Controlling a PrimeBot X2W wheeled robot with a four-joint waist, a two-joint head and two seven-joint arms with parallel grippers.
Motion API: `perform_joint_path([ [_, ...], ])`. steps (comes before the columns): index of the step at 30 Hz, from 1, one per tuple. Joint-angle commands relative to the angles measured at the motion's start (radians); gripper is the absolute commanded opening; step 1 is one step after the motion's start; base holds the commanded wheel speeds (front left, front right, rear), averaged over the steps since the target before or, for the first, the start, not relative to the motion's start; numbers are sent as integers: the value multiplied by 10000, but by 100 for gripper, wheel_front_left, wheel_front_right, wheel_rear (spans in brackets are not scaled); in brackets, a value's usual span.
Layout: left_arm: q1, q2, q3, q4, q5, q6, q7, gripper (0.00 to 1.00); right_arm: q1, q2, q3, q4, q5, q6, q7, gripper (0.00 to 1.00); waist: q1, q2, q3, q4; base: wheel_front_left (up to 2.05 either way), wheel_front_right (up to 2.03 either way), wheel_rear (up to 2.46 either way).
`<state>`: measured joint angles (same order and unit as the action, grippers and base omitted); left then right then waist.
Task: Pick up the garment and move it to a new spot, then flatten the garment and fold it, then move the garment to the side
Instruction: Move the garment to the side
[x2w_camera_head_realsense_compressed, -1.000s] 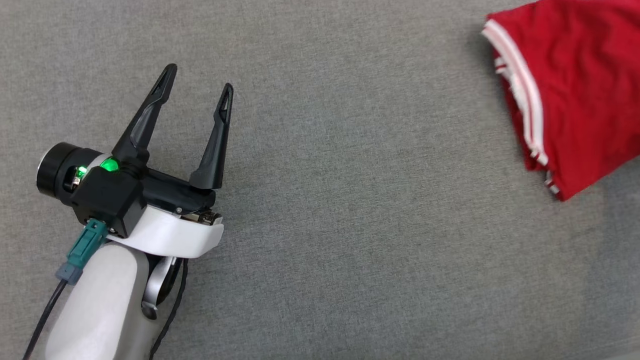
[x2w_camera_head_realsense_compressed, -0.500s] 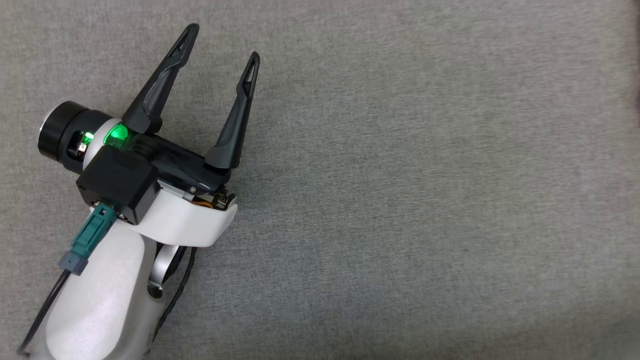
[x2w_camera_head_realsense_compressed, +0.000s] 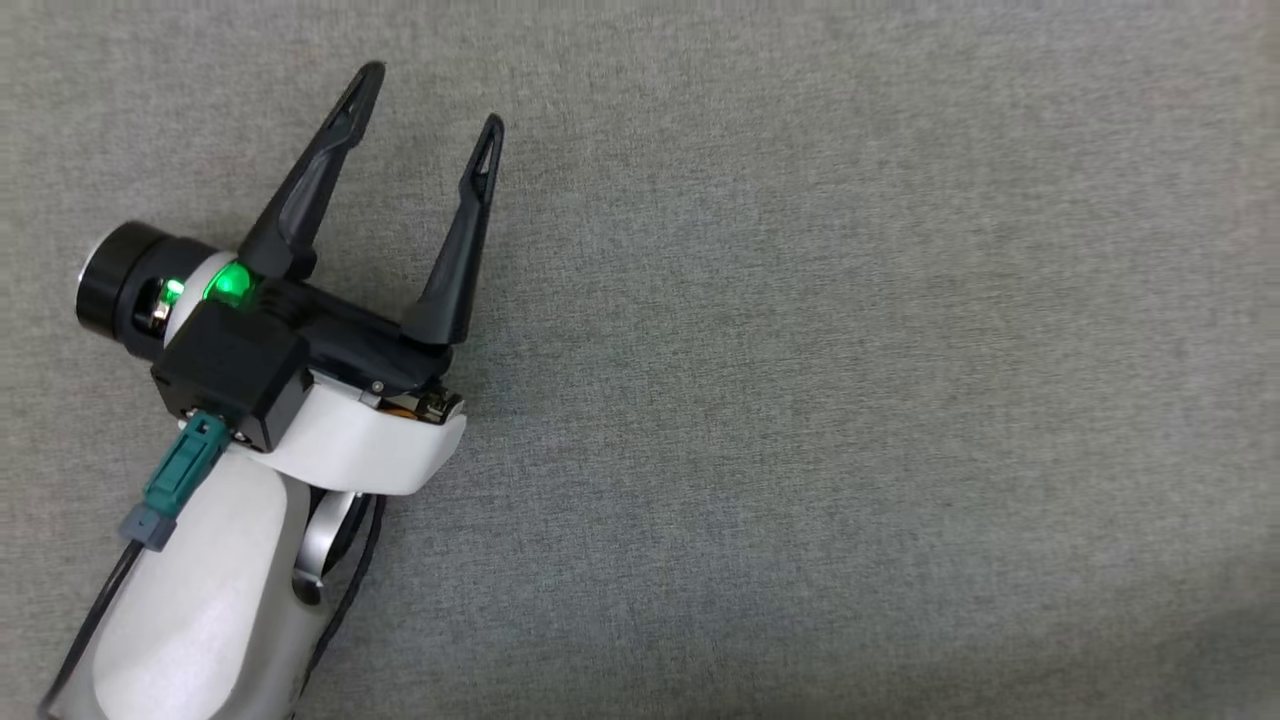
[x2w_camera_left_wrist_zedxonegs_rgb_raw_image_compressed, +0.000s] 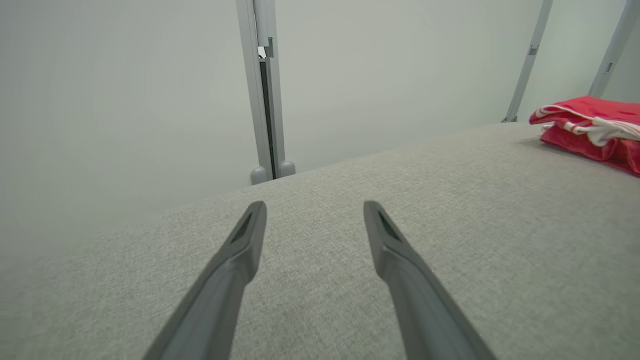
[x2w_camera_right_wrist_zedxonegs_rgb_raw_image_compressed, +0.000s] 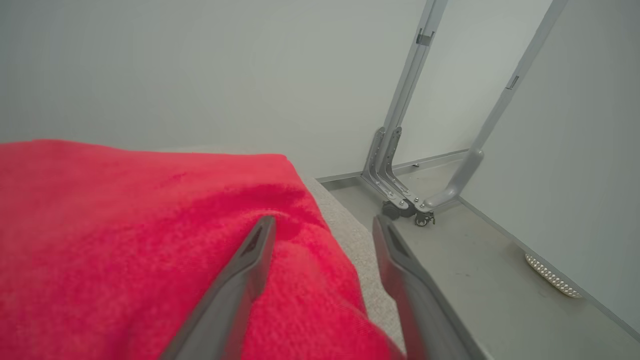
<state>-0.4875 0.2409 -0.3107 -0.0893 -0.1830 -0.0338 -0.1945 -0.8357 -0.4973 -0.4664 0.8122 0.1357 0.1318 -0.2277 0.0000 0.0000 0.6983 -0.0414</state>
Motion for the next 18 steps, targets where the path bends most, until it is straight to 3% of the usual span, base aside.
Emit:
perform_joint_path([
  [1,207,44,87,99,-91,104,-90,100,348,120,150,-159,84,-22,-170,100,0,0,-418,-131,0,0,0],
  [10,1411,160,540,478,-636,406,-258,100,2614,1606,1112,-2997,519,-22,-379,100,0,0,-1909,-487,0,0,0],
  [18,2181,148,875,686,-1020,655,-359,100,4406,2681,1941,-5384,419,-22,-178,100,0,0,-2837,-265,0,0,0],
])
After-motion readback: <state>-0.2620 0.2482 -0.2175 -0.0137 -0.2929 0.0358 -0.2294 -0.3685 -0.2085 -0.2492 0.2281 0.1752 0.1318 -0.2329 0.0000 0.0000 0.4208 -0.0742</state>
